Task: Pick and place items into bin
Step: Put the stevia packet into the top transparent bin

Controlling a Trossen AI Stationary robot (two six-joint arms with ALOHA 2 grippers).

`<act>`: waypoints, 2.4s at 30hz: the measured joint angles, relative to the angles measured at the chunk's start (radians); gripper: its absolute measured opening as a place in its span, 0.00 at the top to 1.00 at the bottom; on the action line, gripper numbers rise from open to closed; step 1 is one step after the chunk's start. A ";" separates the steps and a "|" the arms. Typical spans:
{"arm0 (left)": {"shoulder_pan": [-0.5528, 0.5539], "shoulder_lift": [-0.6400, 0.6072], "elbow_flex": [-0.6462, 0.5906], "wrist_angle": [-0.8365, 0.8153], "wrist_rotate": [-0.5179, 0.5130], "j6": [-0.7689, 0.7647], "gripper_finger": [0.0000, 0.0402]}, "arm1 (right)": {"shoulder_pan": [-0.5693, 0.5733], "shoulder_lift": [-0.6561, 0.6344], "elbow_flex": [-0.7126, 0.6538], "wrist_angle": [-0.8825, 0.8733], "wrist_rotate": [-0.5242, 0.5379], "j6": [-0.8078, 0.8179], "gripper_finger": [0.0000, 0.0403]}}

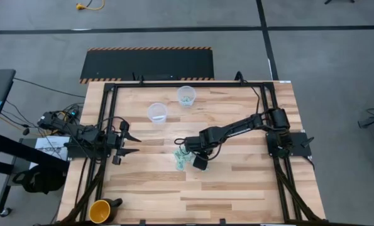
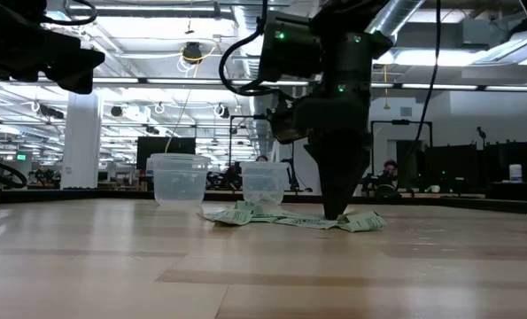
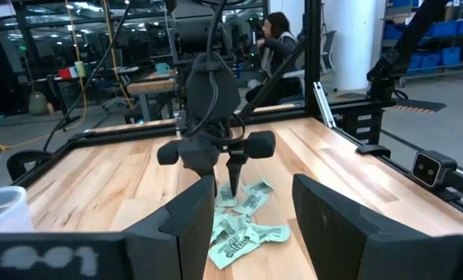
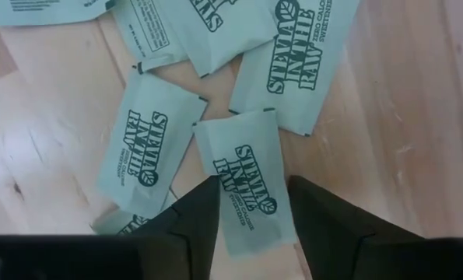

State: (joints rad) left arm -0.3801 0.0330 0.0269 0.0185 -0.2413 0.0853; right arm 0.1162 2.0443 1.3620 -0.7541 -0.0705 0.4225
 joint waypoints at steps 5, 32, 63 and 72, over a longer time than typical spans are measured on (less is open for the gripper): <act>0.000 0.000 0.000 0.000 0.000 -0.001 0.59 | 0.000 0.027 0.003 -0.019 0.017 0.006 0.70; 0.000 0.000 -0.001 0.000 0.002 -0.029 0.59 | -0.001 0.051 0.202 -0.283 0.029 -0.091 0.99; 0.000 0.000 -0.002 0.000 0.001 -0.029 0.59 | -0.530 0.046 0.503 -0.061 0.144 -0.543 1.00; 0.000 0.000 -0.002 0.000 0.000 -0.018 0.59 | -0.550 0.045 0.503 -0.005 0.087 -0.589 0.97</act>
State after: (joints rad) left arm -0.3801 0.0328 0.0254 0.0189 -0.2409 0.0673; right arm -0.4339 2.0896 1.8648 -0.7589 0.0165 -0.1661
